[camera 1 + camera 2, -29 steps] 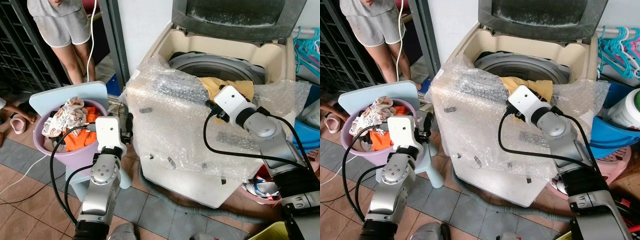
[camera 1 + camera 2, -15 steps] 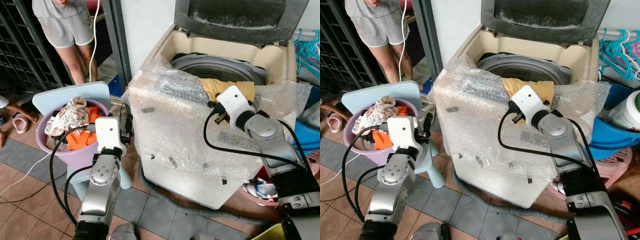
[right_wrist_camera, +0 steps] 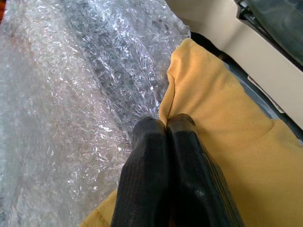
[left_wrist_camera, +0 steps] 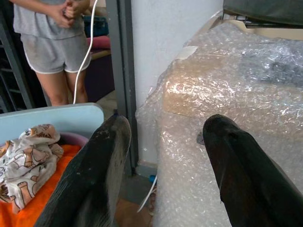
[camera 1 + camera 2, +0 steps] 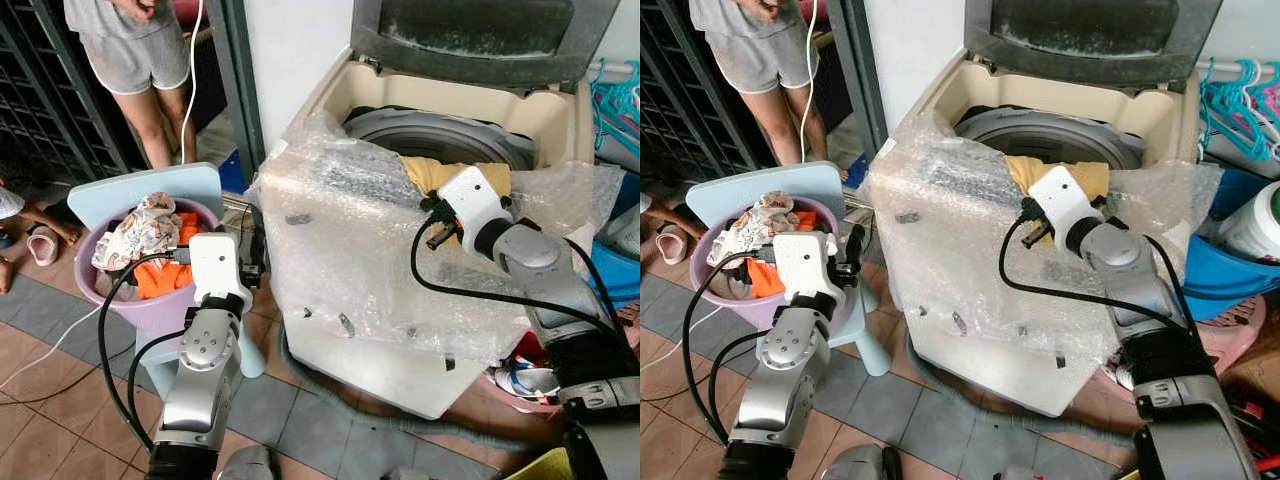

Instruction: Clothes washing

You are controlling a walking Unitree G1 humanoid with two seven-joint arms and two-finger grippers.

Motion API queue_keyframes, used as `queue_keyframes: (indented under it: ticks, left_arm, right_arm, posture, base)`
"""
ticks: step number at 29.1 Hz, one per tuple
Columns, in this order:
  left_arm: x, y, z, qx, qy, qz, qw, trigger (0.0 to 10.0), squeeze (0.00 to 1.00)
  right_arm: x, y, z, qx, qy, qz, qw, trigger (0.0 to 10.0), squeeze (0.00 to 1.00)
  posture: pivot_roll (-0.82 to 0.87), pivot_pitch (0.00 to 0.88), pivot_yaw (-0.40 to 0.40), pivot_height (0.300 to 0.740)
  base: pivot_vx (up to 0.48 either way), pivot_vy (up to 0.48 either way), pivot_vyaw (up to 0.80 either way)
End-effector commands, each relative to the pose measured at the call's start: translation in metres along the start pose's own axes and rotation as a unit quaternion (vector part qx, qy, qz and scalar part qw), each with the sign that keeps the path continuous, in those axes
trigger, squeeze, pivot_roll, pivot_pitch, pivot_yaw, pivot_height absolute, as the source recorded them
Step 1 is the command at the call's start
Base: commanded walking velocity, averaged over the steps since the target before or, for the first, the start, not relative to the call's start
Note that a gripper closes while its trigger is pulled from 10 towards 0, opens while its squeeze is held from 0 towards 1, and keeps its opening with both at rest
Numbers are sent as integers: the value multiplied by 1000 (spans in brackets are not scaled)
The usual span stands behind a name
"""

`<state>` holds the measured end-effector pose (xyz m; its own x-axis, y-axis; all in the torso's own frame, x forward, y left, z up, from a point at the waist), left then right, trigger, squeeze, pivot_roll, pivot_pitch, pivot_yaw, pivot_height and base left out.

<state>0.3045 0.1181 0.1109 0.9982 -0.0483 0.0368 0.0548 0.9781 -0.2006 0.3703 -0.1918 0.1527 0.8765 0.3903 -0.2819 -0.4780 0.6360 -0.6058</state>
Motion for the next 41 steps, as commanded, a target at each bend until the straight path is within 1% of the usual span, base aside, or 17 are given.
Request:
queue_keyframes:
  ticks: [1,3,4,5,6,7,12,17,24,25,26,27,28,34,35,36,41]
  left_arm:
    - [0,0,2,2,0,0,1000,10000,0]
    - [0,0,2,2,0,0,1000,10000,0]
    - [0,0,2,2,0,0,1000,10000,0]
    - [0,0,2,2,0,0,1000,10000,0]
    - [0,0,2,2,0,0,1000,10000,0]
    - [0,0,2,2,0,-1,1000,10000,0]
    - [0,1,2,2,-1,0,1000,10000,0]
    - [0,1,2,3,0,0,1000,10000,0]
    - [1,0,3,4,0,-4,1000,10000,0]
    - [1,0,3,4,0,-4,1000,10000,0]
    - [1,0,3,4,0,-4,1000,10000,0]
    - [0,0,3,4,0,-4,1000,10000,0]
    - [0,0,3,5,0,-4,1000,10000,0]
    - [0,0,2,5,1,-6,1000,10000,0]
    - [0,0,2,5,1,-7,1000,10000,0]
    - [0,0,2,5,2,-8,1000,10000,0]
    - [1,-1,2,5,1,-9,1000,10000,0]
  right_arm:
    - [-7,-13,-14,8,27,-7,1000,0,0]
    - [-11,-8,-15,2,25,46,999,0,0]
    - [-12,-4,-15,1,23,62,998,2902,0]
    - [-13,-1,-15,0,21,77,997,2902,0]
    - [-15,1,-16,4,23,84,996,6941,145]
    - [-17,5,-19,13,22,94,995,10000,1000]
    - [-24,10,-17,19,0,111,994,10000,1000]
    - [-32,-3,-25,7,1,85,996,10000,1000]
    - [-37,-18,-23,-29,-5,40,999,10000,1000]
    - [-40,-25,-24,-48,2,22,999,10000,761]
    - [-42,-30,-26,-60,7,11,998,10000,361]
    - [-44,-33,-28,-67,10,5,998,10000,361]
    - [-46,-34,-30,-67,11,3,998,10000,0]
    - [-52,-31,-36,-64,12,18,998,10000,0]
    - [-52,-31,-39,-70,20,20,997,6745,0]
    - [-53,-30,-43,-73,30,21,997,0,0]
    - [-50,-23,-52,-82,47,29,995,0,0]
  posture:
    - [-78,0,69,740]
    - [-78,0,69,740]
    - [-78,0,69,740]
    - [-78,0,69,740]
    - [-78,0,69,740]
    - [-78,0,69,740]
    - [-73,0,69,740]
    - [-78,0,73,740]
    - [-82,0,78,740]
    - [-82,0,78,740]
    - [-82,0,78,740]
    - [-83,0,79,740]
    - [-83,0,79,740]
    - [-85,0,82,740]
    - [-85,0,82,740]
    - [-85,0,82,740]
    - [-85,0,82,740]
  base:
    - [0,0,0]
    - [0,0,0]
    - [0,0,0]
    - [0,0,0]
    - [0,0,0]
    - [0,0,0]
    - [0,0,0]
    - [0,0,0]
    - [0,0,0]
    - [0,0,0]
    - [0,0,0]
    - [0,0,0]
    - [0,0,0]
    - [0,0,0]
    - [0,0,0]
    - [0,0,0]
    - [0,0,0]
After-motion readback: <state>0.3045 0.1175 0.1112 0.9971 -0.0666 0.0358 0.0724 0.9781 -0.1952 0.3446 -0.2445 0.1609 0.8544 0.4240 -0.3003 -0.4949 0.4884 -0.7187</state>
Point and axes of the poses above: a point about 5 cm out from each wrist's last joint towards the gripper, its own x axis pointing out of the wrist towards the gripper, its own z axis along the axis of the wrist's last joint, y = z × x, the point moved 3 cm from there along x, pointing out of the wrist towards the gripper, and after that the axes turned 10 degrees about -x, right-handed, at the moved point
